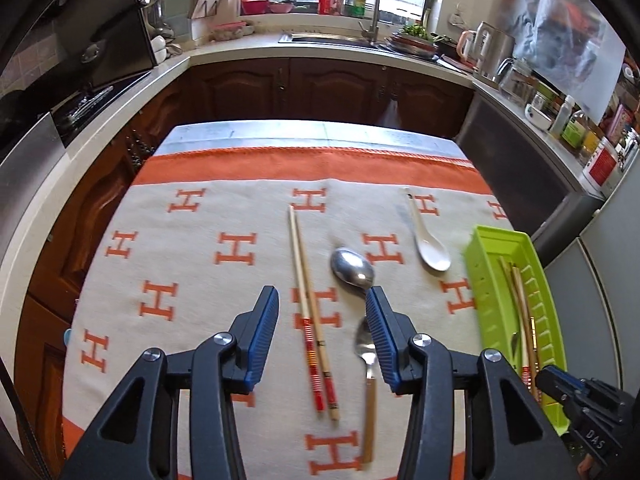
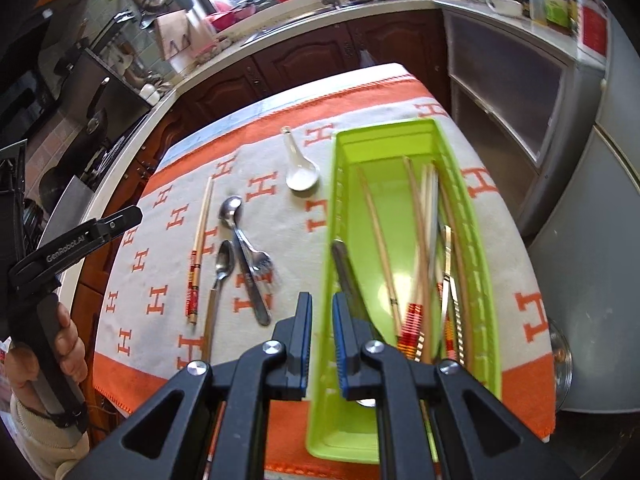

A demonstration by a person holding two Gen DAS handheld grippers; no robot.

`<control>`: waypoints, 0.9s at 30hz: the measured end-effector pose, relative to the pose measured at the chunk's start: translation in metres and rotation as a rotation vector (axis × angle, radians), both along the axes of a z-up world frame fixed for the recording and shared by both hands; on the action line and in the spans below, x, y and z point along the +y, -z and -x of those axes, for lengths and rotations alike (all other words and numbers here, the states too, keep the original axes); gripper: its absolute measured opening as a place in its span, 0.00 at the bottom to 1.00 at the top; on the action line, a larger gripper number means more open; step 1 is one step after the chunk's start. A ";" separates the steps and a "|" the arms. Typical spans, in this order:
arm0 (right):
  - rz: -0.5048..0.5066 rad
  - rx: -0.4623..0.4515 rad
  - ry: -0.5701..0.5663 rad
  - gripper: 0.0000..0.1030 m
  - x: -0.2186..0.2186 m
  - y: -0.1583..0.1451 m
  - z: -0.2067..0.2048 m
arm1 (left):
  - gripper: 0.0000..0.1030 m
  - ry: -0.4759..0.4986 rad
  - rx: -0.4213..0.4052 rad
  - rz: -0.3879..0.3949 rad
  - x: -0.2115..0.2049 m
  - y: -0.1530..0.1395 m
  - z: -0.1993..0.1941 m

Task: Organize utensils
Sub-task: 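Move both tools back over the remaining chopstick pair on the blanket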

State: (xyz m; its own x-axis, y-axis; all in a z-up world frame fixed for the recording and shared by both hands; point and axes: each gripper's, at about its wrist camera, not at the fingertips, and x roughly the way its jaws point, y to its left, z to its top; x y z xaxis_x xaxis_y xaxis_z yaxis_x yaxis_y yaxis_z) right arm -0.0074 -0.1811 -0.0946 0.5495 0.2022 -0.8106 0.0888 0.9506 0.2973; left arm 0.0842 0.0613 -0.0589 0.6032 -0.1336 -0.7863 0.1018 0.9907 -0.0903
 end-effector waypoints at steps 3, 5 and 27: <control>0.012 -0.013 -0.043 0.10 0.017 -0.006 -0.011 | 0.43 -0.005 0.011 -0.003 0.011 0.007 -0.004; 0.013 -0.021 -0.073 0.10 0.030 -0.008 -0.021 | 0.42 -0.008 0.027 -0.001 0.015 0.014 -0.008; -0.043 0.068 -0.180 0.10 0.102 0.041 -0.077 | 0.42 0.076 0.221 0.022 0.008 0.105 -0.031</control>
